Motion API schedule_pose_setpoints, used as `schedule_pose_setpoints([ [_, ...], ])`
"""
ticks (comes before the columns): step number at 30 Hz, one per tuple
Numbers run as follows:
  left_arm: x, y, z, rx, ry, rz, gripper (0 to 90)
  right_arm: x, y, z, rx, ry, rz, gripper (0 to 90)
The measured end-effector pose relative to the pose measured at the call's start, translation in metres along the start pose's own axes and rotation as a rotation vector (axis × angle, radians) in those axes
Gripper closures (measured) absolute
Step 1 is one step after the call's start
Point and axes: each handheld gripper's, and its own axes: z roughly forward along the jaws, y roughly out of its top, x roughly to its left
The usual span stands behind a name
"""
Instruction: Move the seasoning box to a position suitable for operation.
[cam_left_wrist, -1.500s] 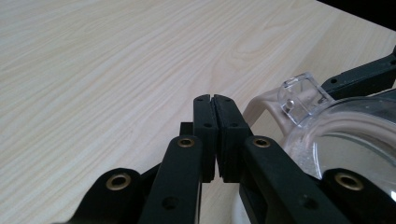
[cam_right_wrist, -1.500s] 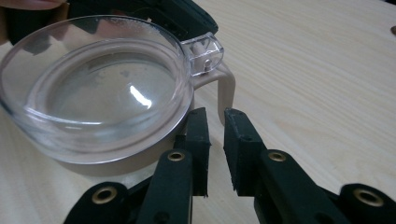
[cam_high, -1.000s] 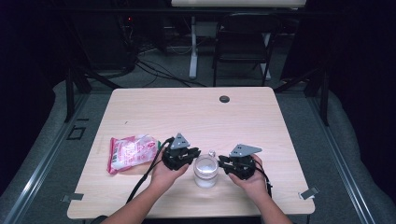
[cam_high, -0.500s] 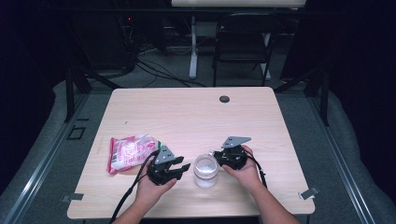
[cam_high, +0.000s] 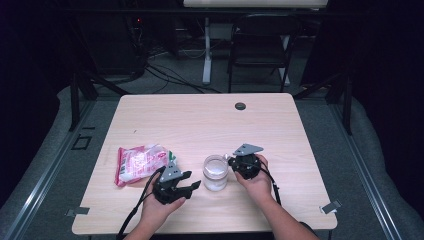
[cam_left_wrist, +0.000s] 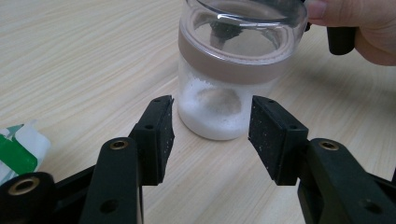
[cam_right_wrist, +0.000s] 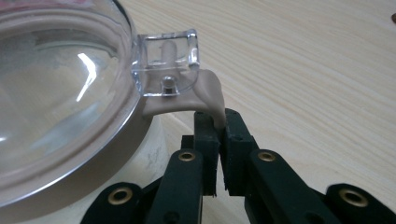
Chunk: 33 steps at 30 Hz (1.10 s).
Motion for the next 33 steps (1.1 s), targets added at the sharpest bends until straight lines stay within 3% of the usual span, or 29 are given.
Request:
schedule_pose_setpoints([
  [2, 0.001, 0.001, 0.0, 0.003, 0.005, -0.001, 50.0, 0.004, 0.001, -0.001, 0.004, -0.029, -0.016, 86.7],
  [8, 0.005, 0.004, -0.001, -0.01, -0.001, -0.024, 50.0, 0.01, -0.003, -0.007, 0.014, -0.049, 0.007, 85.8],
  [13, 0.016, 0.015, -0.008, -0.035, 0.015, -0.043, 51.4, 0.016, -0.009, -0.018, 0.035, 0.002, 0.024, 78.7],
  [16, 0.026, 0.023, -0.014, -0.048, 0.006, -0.069, 54.2, 0.023, -0.013, -0.025, 0.051, -0.013, -0.003, 76.0],
  [19, 0.029, 0.027, -0.016, -0.052, 0.021, -0.047, 55.5, 0.028, -0.015, -0.031, 0.06, -0.008, -0.027, 75.0],
  [21, 0.032, 0.027, -0.017, -0.054, 0.036, -0.02, 56.2, 0.029, -0.018, -0.035, 0.06, 0.019, 0.006, 73.5],
  [24, 0.036, 0.026, -0.014, -0.058, 0.028, -0.031, 57.7, 0.029, -0.023, -0.04, 0.062, 0.05, 0.035, 72.8],
  [29, 0.038, 0.026, -0.007, -0.057, 0.012, -0.051, 58.6, 0.031, -0.024, -0.055, 0.043, 0.061, 0.055, 70.0],
  [33, 0.038, 0.028, -0.005, -0.068, 0.014, -0.037, 57.9, 0.034, -0.02, -0.067, 0.032, 0.041, 0.027, 63.7],
])
